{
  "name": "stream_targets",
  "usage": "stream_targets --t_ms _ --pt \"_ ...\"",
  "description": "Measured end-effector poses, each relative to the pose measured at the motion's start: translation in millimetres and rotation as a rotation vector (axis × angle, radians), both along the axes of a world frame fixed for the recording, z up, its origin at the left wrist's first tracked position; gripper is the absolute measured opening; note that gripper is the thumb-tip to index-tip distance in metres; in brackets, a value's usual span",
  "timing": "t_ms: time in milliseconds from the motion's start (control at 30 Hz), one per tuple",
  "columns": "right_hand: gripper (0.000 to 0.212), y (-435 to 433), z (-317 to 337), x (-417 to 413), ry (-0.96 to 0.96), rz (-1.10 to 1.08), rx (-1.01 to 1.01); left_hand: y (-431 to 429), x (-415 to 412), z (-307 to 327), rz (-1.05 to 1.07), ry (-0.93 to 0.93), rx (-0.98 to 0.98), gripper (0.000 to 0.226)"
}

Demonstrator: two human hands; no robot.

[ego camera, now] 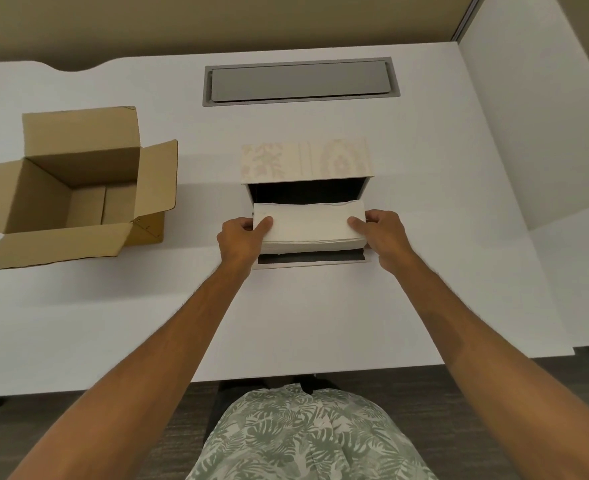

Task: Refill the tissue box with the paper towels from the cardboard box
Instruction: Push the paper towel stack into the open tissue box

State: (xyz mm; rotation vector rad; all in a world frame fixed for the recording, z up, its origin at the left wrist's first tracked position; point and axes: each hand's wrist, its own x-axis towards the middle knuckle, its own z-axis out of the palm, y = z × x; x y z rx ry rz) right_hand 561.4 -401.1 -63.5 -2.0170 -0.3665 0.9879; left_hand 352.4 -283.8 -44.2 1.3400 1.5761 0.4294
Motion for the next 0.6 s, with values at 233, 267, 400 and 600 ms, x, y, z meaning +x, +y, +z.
stream_targets --t_ms 233,267,400,600 --pt "0.041 2.6 3.0 1.3 0.004 -0.036 0.024 2.8 0.0 -0.2 0.032 -0.035 -0.026 0.047" --pt "0.041 2.6 3.0 1.3 0.0 -0.032 0.019 3.2 0.3 -0.8 0.03 -0.036 -0.025 0.047" --pt "0.041 1.1 1.8 -0.5 -0.04 0.001 -0.012 2.8 1.3 -1.3 -0.014 0.006 0.005 0.047" --pt "0.038 0.6 4.8 -3.6 -0.125 0.091 -0.052 -0.7 1.7 -3.8 -0.074 0.082 0.021 0.037"
